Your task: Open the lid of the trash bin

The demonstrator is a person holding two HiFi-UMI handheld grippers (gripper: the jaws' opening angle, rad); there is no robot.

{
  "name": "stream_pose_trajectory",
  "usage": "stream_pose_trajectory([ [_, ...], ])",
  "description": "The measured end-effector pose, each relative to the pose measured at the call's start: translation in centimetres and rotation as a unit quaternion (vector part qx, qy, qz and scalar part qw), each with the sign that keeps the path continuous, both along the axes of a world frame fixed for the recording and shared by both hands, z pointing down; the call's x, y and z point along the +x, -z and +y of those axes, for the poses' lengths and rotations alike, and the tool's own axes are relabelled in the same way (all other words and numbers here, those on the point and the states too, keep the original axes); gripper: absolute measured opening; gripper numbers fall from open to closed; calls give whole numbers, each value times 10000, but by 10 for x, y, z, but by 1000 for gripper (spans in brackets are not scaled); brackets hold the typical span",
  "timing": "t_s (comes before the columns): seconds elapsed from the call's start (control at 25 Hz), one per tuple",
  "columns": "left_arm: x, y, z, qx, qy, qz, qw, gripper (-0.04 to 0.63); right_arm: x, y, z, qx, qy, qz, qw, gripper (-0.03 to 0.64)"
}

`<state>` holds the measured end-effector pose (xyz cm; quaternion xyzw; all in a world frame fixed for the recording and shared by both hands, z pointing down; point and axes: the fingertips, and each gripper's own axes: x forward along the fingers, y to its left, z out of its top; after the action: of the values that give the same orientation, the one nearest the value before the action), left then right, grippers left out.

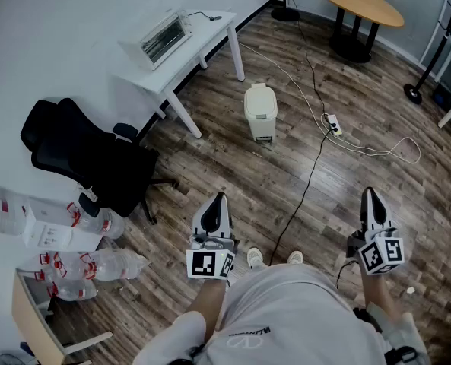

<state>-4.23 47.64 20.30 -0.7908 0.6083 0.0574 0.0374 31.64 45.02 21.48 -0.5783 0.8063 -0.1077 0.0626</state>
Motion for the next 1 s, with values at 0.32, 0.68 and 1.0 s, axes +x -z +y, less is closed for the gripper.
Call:
stream_pose_trajectory([
  [0.32, -13, -2, 2, 3, 33, 78, 10000, 2, -12, 3, 3, 17, 8, 73, 10000, 15],
  [0.68, -33, -4, -1, -6, -20, 136, 9999, 2, -32, 3, -1, -21, -22, -50, 10000, 17],
  [1.0, -66, -6, -5, 35, -101, 215, 9997, 2, -68, 8, -10, 36, -46, 82, 9999, 17],
])
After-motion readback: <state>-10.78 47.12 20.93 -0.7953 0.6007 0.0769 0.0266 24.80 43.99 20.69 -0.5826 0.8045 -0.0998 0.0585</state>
